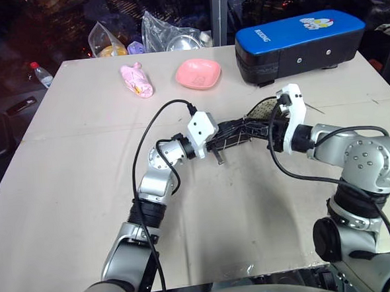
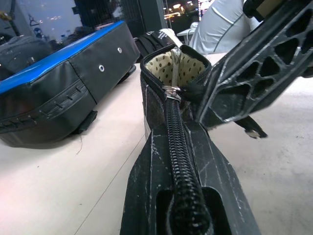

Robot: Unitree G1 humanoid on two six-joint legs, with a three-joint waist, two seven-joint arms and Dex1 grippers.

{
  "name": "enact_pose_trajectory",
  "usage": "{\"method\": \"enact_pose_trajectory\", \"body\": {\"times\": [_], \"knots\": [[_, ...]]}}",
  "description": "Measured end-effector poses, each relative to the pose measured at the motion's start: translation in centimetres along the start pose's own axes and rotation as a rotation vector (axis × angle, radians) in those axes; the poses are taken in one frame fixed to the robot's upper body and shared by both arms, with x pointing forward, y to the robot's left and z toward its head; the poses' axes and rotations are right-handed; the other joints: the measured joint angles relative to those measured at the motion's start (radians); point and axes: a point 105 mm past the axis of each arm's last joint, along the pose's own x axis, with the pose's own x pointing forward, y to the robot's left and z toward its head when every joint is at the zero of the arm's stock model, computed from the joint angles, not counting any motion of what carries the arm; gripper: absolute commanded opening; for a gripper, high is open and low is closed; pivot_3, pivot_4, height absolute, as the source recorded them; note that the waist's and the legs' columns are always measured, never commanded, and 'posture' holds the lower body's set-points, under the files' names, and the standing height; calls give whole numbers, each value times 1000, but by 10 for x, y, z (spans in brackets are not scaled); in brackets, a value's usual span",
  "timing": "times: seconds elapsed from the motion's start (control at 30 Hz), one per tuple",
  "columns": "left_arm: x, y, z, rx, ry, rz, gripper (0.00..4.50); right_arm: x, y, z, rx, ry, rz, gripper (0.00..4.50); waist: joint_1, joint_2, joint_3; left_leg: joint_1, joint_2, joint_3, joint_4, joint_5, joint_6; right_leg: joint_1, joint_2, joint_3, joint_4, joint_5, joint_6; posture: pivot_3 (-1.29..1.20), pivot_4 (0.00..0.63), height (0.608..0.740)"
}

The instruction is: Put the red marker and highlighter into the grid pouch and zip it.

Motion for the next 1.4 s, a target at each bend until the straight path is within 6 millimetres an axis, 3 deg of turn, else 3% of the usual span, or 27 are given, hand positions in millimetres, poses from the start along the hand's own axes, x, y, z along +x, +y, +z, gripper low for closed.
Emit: {"method": "enact_pose_trajectory", "body": {"times": [0.13, 0.27, 0.53, 0.7, 0.83, 0.93, 1.1, 1.27, 1.37, 1.4], "knots": [[1, -1, 0, 17, 3, -5, 0, -19, -18, 1, -31, 3, -80, 39, 2, 0, 0, 0, 0, 0, 0, 0, 0, 0, -1, 0, -1, 0, 0, 0, 150, 740], [0, 0, -1, 27, 2, 8, 0, -50, -48, 15, -61, -49, -228, 39, -3, 0, 0, 0, 0, 1, 0, 0, 0, 0, 0, 0, -1, 0, 0, 0, 150, 740], [0, 3, -2, 32, 2, 27, 0, -86, -100, 37, -68, -143, -479, 39, -5, 0, 0, 0, 0, 1, 0, 0, 0, 0, -1, 0, -1, 0, 0, 0, 150, 740], [0, 5, -1, 42, -2, 36, 0, -86, -103, 40, -76, -169, -498, 39, -5, 0, 0, 0, 1, 2, 0, 0, 0, 0, -1, 1, -1, 0, 0, 0, 150, 740], [-4, 15, -1, 73, 11, 79, 0, -78, -93, 33, -80, -161, -426, 39, -5, 0, 0, 0, 1, 1, -1, 0, 0, 0, 0, 0, -1, 0, 0, 0, 150, 740], [-8, 27, 1, 95, 8, 132, 0, -73, -75, 29, -143, -143, -321, 904, -5, 0, 0, 0, 1, 1, 0, 0, 0, 0, 0, 0, -1, 0, 0, 0, 150, 740], [-12, 44, 10, 172, -11, 198, 0, -75, -65, 29, -213, -150, -258, 3226, 0, 0, 0, -1, 1, 1, 0, 0, 1, 1, -1, 0, -2, 0, 0, 0, 150, 740], [-18, 42, 9, 238, 15, 155, 0, -83, -70, 11, -273, -148, -261, 3226, 2, 0, 0, 0, 1, 1, -1, 0, 1, 1, -1, 0, -4, 0, 0, 0, 150, 740], [-32, 18, -19, 227, 113, 37, 0, -82, -64, -16, -337, -130, -206, 3226, -5, 0, 0, 0, 1, 2, -2, -1, 1, 1, 0, 1, -4, 0, 0, 0, 150, 740], [-36, 9, -29, 220, 149, -4, 711, -83, -65, -23, -365, -131, -204, 3289, -7, 0, 0, 0, 1, 2, -2, -1, 1, 1, 0, 1, -4, 0, 0, 0, 150, 740]]}}
